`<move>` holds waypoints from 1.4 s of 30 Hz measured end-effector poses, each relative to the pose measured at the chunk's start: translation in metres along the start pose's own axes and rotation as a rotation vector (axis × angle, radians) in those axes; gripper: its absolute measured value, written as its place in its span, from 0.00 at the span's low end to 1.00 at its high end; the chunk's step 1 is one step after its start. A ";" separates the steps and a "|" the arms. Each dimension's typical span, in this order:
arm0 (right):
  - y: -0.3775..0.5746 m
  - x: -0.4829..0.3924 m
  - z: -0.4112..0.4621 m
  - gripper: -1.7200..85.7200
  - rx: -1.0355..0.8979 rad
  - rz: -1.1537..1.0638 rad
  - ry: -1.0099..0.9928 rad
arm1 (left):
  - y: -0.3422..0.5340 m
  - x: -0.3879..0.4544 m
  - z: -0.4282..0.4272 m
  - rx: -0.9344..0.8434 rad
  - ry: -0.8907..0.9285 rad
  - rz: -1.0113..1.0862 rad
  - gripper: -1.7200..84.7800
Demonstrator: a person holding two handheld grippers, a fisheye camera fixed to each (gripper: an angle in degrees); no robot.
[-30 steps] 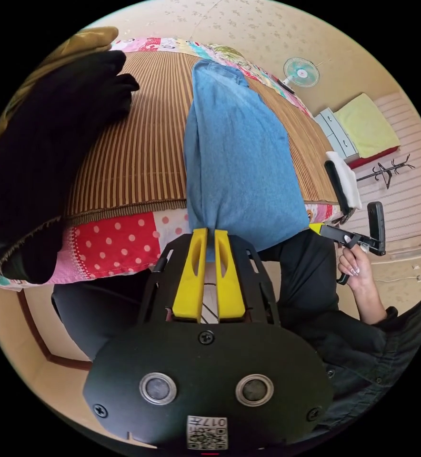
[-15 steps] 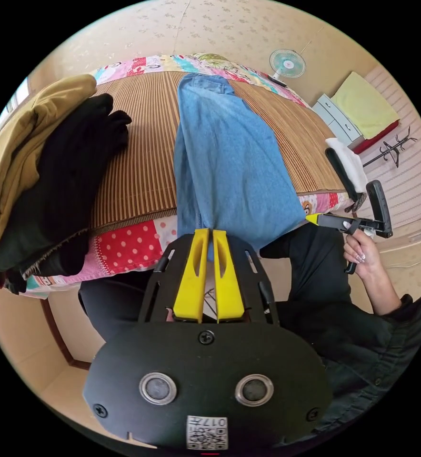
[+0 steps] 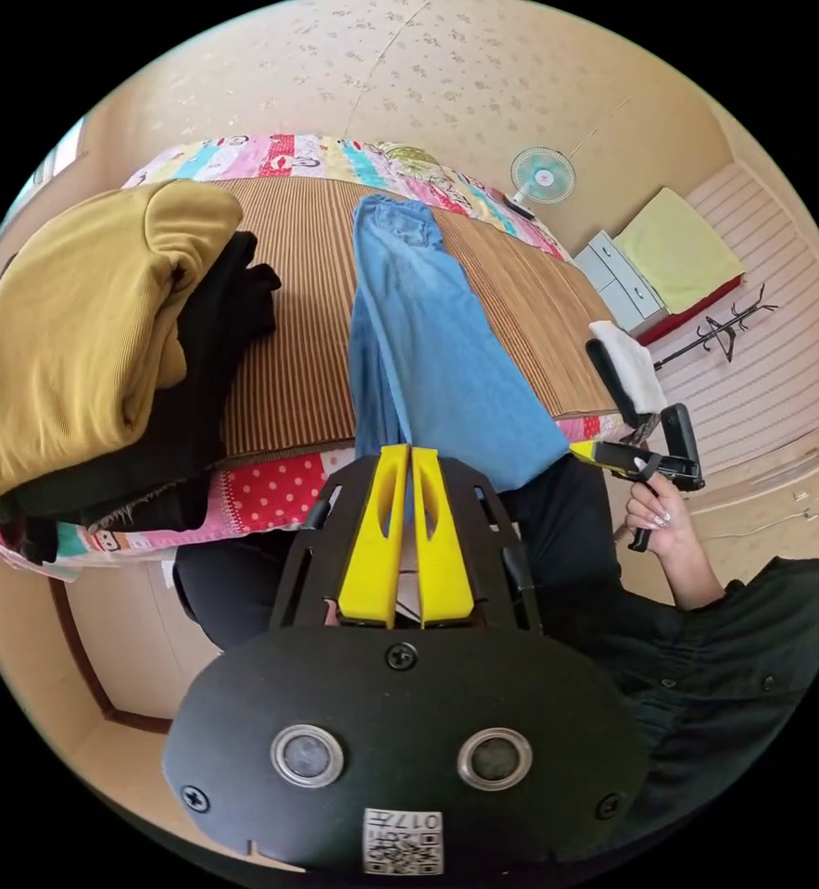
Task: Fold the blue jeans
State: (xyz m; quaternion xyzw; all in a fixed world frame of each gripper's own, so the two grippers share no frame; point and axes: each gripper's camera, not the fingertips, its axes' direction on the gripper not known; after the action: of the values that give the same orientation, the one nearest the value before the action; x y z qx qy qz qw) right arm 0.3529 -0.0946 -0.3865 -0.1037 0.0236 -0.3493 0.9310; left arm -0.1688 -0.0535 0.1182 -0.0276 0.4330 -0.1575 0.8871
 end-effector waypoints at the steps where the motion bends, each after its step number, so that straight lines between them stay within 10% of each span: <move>1: -0.002 0.004 0.009 0.03 -0.037 -0.009 0.049 | -0.002 -0.014 0.016 -0.047 -0.014 -0.030 0.01; 16: -0.039 0.017 0.056 0.13 -0.060 -0.112 0.182 | -0.029 -0.081 0.075 0.026 0.141 -0.057 0.12; 34: -0.027 0.030 0.083 0.06 -0.471 -0.244 0.236 | -0.006 -0.061 0.162 -0.287 0.019 -0.003 0.06; 42: -0.052 0.050 0.030 0.11 -0.154 -0.145 0.131 | -0.045 -0.106 0.126 -0.051 0.263 -0.050 0.14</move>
State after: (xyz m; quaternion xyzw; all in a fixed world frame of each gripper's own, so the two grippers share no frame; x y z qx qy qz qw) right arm 0.3609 -0.1606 -0.3448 -0.1534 0.1035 -0.4189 0.8890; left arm -0.1431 -0.0750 0.2859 -0.0399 0.5486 -0.1707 0.8175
